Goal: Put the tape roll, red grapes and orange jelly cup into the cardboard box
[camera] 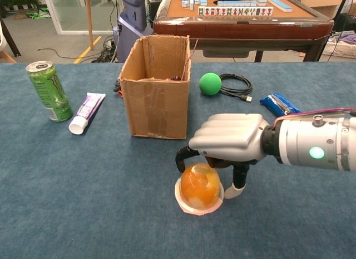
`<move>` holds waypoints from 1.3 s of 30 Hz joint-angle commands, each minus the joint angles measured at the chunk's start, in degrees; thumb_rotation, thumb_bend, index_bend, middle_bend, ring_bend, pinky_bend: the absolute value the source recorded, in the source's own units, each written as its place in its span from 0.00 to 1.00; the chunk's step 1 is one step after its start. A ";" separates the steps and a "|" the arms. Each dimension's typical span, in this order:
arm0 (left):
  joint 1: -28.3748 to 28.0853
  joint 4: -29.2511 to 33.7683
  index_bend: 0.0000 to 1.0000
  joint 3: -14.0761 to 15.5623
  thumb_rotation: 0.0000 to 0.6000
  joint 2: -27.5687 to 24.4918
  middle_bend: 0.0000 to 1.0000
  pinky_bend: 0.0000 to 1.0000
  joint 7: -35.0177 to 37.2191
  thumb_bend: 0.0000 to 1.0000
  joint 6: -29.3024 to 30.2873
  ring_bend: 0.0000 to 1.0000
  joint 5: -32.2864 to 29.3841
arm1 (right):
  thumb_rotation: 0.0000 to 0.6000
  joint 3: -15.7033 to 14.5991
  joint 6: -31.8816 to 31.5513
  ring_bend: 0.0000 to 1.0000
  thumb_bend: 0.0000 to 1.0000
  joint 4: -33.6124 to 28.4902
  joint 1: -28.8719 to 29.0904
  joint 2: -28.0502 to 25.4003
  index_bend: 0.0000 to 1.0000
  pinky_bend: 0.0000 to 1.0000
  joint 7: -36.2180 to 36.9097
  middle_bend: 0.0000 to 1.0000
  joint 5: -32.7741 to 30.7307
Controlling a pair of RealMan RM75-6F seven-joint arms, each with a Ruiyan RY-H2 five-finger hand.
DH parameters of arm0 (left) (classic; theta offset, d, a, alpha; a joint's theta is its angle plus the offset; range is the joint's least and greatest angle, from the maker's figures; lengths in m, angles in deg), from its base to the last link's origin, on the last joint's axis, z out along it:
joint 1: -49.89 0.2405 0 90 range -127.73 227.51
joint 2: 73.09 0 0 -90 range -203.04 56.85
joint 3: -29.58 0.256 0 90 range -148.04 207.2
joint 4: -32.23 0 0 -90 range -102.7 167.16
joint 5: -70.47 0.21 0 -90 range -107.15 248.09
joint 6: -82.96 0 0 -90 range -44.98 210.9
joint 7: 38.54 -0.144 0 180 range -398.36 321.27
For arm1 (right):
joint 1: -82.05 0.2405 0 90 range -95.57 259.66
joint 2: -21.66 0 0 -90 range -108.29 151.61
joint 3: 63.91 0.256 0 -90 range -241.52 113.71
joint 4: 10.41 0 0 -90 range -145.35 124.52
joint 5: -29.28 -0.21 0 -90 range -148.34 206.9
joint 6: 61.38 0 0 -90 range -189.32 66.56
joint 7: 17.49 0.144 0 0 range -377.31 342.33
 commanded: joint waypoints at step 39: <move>-0.06 -0.34 0.43 0.11 1.00 0.16 0.44 0.53 -0.10 0.33 -0.26 0.34 0.03 | 1.00 1.11 -8.79 0.97 0.05 0.02 -3.32 -2.77 0.53 0.97 7.49 1.00 7.72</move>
